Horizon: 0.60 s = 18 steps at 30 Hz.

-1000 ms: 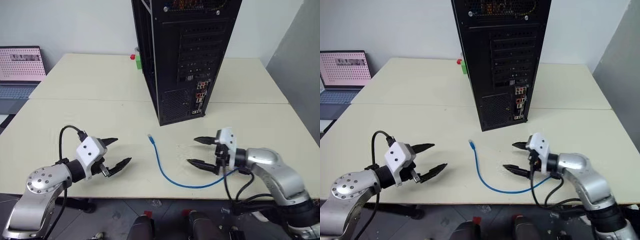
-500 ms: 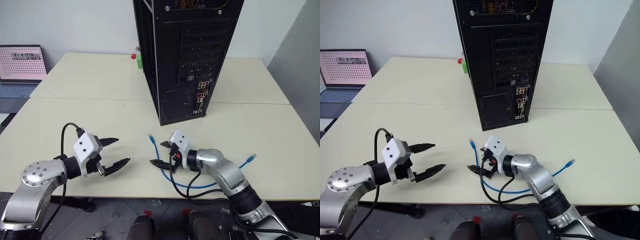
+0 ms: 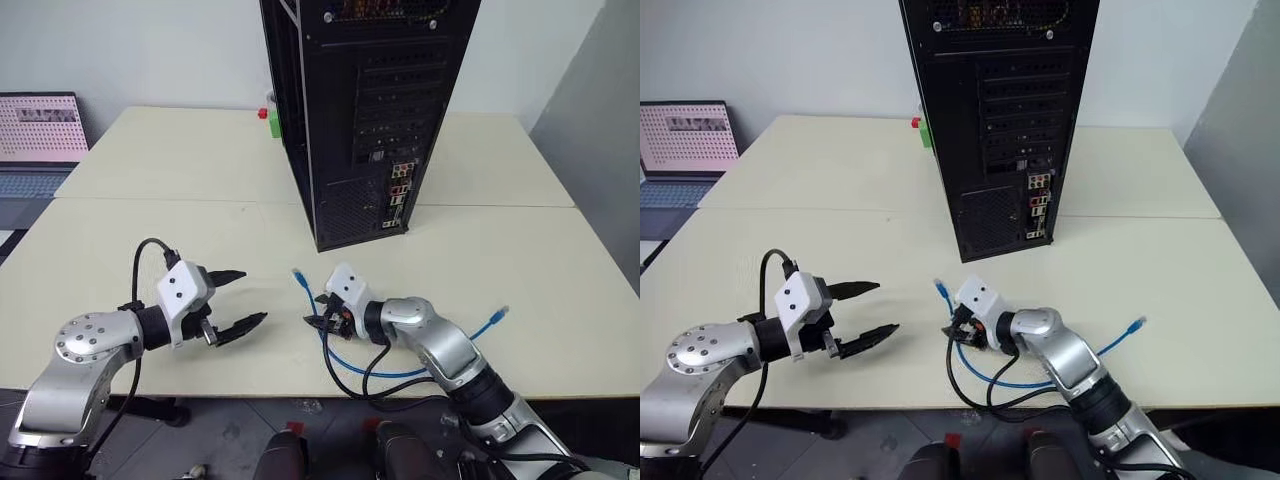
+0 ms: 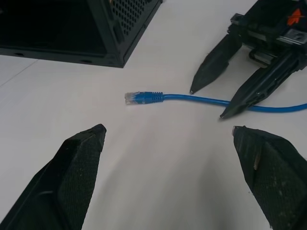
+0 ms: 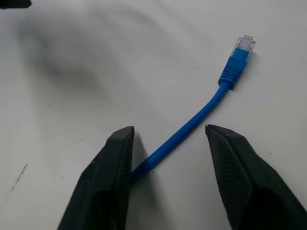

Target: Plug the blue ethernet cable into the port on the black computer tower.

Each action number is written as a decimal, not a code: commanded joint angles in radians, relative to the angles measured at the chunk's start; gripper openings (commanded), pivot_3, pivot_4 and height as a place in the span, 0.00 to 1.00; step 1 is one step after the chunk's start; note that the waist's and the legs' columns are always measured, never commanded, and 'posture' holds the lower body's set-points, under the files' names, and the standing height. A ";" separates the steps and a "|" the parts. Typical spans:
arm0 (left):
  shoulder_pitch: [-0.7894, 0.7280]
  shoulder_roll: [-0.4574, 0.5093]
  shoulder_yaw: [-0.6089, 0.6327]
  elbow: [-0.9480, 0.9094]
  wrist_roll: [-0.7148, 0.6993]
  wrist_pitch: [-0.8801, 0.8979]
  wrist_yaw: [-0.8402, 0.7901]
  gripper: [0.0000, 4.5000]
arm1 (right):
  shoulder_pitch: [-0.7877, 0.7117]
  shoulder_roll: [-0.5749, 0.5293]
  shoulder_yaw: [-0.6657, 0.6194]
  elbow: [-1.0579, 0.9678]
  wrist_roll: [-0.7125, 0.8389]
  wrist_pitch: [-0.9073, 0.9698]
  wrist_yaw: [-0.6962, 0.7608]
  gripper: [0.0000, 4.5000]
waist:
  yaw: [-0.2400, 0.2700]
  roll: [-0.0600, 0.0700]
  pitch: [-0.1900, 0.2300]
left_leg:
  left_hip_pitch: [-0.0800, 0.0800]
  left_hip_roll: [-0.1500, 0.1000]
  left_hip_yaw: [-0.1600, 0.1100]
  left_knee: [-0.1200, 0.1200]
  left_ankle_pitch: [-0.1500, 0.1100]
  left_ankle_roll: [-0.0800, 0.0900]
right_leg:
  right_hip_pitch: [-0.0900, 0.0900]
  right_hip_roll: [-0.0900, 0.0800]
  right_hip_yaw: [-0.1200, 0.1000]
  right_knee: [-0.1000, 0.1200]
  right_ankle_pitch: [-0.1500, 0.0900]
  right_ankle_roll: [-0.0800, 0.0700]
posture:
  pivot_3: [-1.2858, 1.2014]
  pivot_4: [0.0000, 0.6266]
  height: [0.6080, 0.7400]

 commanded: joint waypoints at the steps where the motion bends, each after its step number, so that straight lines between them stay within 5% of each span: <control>1: -0.024 0.004 -0.007 -0.004 0.007 -0.026 -0.009 1.00 | -0.002 -0.025 0.007 -0.019 -0.024 0.001 0.009 0.31 | 0.000 0.000 0.000 | 0.000 0.000 0.000 0.000 0.000 0.000 | 0.000 0.000 0.000 0.000 0.000 0.000 | 0.52 0.24 1.00; 7: -0.036 -0.001 -0.029 0.009 0.016 -0.040 -0.013 1.00 | -0.010 -0.078 -0.027 -0.059 -0.020 0.020 0.026 0.01 | 0.002 0.000 0.000 | 0.000 0.000 0.000 0.000 0.000 0.000 | 0.000 0.000 0.000 0.000 0.000 0.000 | 0.52 0.24 1.00; 18: -0.032 -0.025 -0.095 -0.005 0.027 -0.058 -0.034 1.00 | 0.107 -0.526 -0.203 -0.280 0.058 -0.042 0.283 0.01 | 0.007 0.000 0.000 | -0.003 -0.001 -0.002 0.000 0.000 0.000 | 0.000 -0.004 -0.002 -0.001 0.000 0.001 | 0.52 0.24 1.00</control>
